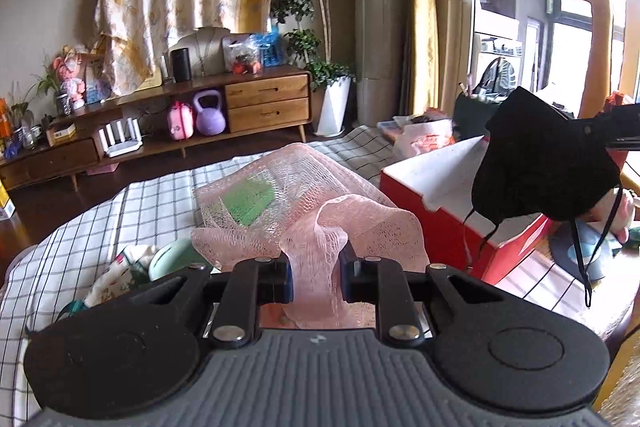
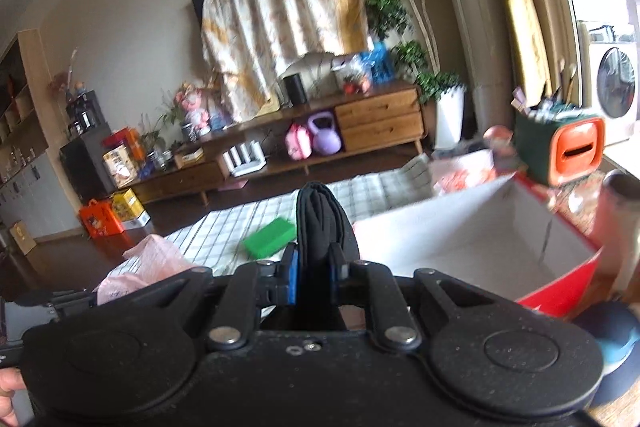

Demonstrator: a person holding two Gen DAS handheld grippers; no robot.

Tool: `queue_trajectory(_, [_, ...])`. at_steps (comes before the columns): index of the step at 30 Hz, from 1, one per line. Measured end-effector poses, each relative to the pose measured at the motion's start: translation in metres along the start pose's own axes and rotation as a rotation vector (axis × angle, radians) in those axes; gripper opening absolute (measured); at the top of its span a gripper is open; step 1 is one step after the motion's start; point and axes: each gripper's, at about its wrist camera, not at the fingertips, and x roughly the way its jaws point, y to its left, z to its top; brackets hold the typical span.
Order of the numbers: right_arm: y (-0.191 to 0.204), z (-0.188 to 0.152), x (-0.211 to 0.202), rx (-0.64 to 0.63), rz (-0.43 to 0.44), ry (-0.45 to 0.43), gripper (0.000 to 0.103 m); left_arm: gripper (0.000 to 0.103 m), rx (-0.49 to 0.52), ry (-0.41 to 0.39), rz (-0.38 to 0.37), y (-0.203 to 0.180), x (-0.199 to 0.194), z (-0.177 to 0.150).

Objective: Organize soft objects
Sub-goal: 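Carry the pink puff with left tool over the red box while right tool carries black cloth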

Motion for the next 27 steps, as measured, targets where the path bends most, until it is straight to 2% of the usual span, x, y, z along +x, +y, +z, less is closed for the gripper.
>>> queue_trajectory(7, [-0.034,0.03,-0.003,-0.014,-0.08,-0.059,0.014,0.02,0.025,-0.024,-0.07,-0.031,0.012,0.038])
queue_trajectory(14, [-0.082,0.042,0.008,0.019,-0.158,-0.088,0.014,0.02,0.079,-0.026,-0.15,-0.076,0.044,0.075])
queue_trajectory(19, [-0.12,0.044,0.024,0.048,-0.2,-0.089,0.014,0.02,0.131,-0.009,-0.2,-0.113,0.076,0.093])
queue_trajectory(24, [-0.15,0.041,0.045,0.09,-0.221,-0.081,0.014,0.02,0.128,0.012,-0.249,-0.141,0.111,0.106])
queue_trajectory(27, [-0.163,0.038,0.061,0.098,-0.229,-0.072,0.014,0.02,0.106,0.035,-0.253,-0.153,0.138,0.11])
